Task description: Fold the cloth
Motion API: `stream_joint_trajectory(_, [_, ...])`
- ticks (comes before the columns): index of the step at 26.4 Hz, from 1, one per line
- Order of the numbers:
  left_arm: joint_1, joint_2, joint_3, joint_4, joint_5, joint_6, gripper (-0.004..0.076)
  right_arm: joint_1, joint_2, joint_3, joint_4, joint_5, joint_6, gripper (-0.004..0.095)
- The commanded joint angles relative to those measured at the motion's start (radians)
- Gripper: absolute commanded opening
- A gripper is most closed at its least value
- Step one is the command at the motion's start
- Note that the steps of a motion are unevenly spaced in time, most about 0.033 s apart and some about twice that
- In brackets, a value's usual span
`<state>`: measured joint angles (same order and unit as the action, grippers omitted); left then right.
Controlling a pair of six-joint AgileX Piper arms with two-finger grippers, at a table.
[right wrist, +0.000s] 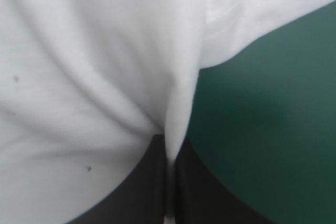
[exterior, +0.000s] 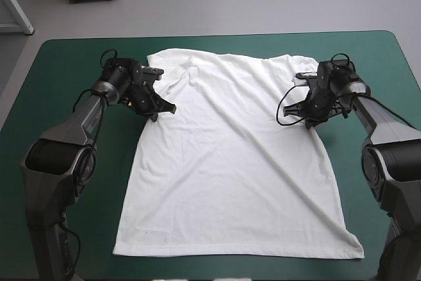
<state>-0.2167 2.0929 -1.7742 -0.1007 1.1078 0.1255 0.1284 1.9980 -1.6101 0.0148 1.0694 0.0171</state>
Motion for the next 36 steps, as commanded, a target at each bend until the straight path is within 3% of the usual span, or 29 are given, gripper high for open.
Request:
stream_joint_trajectory(1, [-0.002,-0.107,-0.079,-0.025,0.014,0.013,-0.0022,-0.006,-0.091,-0.07,-0.023,0.009,-0.004,-0.0017])
stream_joint_trajectory(7, [-0.002,-0.205,-0.277,-0.03,0.085,0.015,-0.0022,-0.006,-0.228,-0.229,-0.015,0.022,-0.004,-0.0017])
stream_joint_trajectory(22, [-0.002,-0.303,-0.696,-0.105,0.132,0.015,-0.0022,-0.006,-0.439,-0.492,-0.09,0.002,-0.017,-0.0016])
stream_joint_trajectory(32, [-0.002,-0.344,-0.806,-0.109,0.14,0.019,-0.0022,-0.006,-0.485,-0.598,-0.097,0.007,-0.023,-0.0017])
stream_joint_trajectory(36, [-0.002,-0.33,-0.806,-0.096,0.097,0.038,-0.0022,-0.006,-0.461,-0.596,-0.099,-0.016,-0.03,-0.0016])
